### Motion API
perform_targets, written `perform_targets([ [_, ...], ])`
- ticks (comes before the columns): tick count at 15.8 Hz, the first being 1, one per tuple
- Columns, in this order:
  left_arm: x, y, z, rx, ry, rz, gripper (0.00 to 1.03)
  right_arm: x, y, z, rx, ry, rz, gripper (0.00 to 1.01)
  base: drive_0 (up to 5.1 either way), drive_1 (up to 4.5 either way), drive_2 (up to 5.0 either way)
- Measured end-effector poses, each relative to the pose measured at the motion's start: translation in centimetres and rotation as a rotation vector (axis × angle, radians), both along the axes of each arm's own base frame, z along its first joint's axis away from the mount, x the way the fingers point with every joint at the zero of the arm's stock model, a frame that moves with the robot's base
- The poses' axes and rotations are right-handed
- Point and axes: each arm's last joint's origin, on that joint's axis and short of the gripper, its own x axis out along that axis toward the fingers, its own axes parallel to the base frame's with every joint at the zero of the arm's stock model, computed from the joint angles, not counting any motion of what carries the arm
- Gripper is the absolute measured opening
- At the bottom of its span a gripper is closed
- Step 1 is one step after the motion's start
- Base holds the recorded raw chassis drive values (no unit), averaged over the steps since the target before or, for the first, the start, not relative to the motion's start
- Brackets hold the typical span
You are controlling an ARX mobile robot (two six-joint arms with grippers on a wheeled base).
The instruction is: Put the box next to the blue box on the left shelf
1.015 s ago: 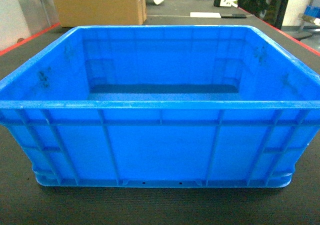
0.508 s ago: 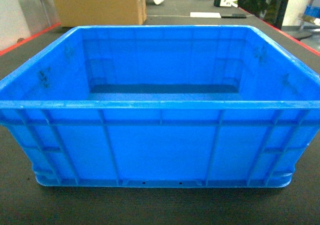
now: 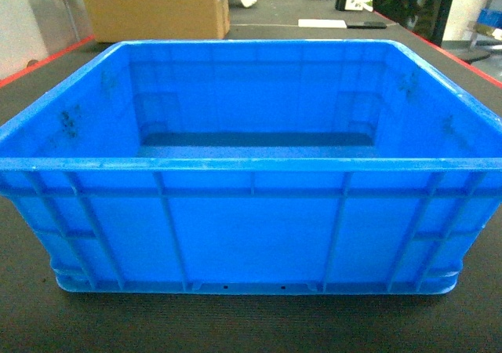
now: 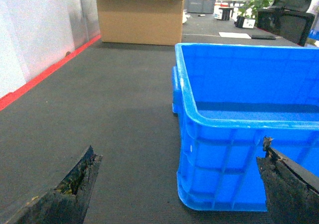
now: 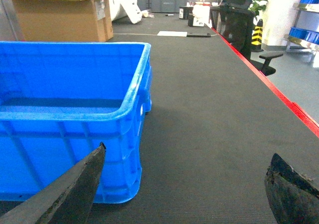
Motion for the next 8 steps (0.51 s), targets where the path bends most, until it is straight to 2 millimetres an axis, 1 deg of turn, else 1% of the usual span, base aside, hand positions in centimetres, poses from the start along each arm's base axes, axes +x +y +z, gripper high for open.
perform_targets([
  [5, 0.0, 0.0, 0.0, 0.001, 0.003, 0.0, 0.98, 0.0, 0.0, 0.0, 0.0, 0.001, 0.0, 0.98, 0.0, 0.0, 0.0],
  [6, 0.2, 0.0, -0.3, 0.029, 0.072, -0.002, 0.98, 0.1, 0.2, -0.3, -0.007, 0.128, -0.052, 0.98, 0.0, 0.0, 0.0],
  [7, 0.9, 0.0, 0.1, 0.041, 0.091, -0.011, 0.98, 0.9, 0.4, 0.2, -0.008, 0.189, -0.065, 0.98, 0.0, 0.0, 0.0],
  [8, 3.4, 0.6, 4.2, 0.068, -0.001, -0.015, 0.98, 3.4, 0.9, 4.7, 0.018, 0.111, -0.022, 0.98, 0.0, 0.0, 0.0],
])
